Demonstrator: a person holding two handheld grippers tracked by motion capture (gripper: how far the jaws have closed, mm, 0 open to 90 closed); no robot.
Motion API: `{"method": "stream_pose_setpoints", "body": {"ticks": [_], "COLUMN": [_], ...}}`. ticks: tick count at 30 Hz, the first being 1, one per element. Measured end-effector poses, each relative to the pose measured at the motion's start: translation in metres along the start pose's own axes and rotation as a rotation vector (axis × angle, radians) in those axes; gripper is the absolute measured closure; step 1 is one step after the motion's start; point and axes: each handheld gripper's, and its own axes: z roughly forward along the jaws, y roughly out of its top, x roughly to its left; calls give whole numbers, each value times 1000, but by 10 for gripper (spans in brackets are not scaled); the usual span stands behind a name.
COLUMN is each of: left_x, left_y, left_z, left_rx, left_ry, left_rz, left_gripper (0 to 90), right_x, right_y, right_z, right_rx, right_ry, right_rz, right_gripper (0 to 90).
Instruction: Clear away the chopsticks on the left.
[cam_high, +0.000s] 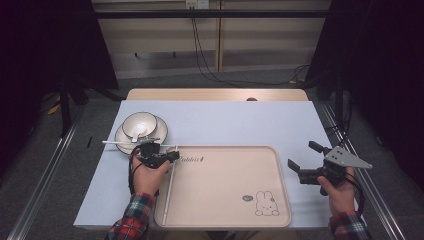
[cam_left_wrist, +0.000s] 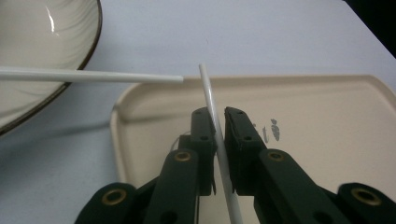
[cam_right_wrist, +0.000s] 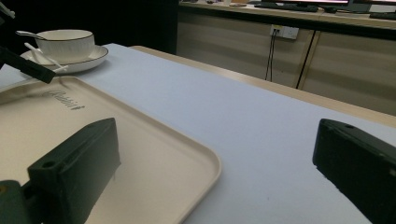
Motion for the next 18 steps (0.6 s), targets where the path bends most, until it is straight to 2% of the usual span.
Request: {"method": "stream_pose_setpoints", "body": {"ticks": [2,17,18], "left_x": [0,7,7], "left_y": [-1,-6,-6], "left_z": [1,1,2], "left_rx": [9,28,32], "left_ry": [7,38,45], "left_rz": [10,11,20], "left_gripper": [827,813,812], "right_x": [0,-1,-1], "right_y": [0,0,0], "right_z": [0,-1,-1], "right_rx": [4,0,0], "right_ry": [-3,-4,-5], "right_rz": [-3,1,2], "right_gripper": [1,1,1]}}
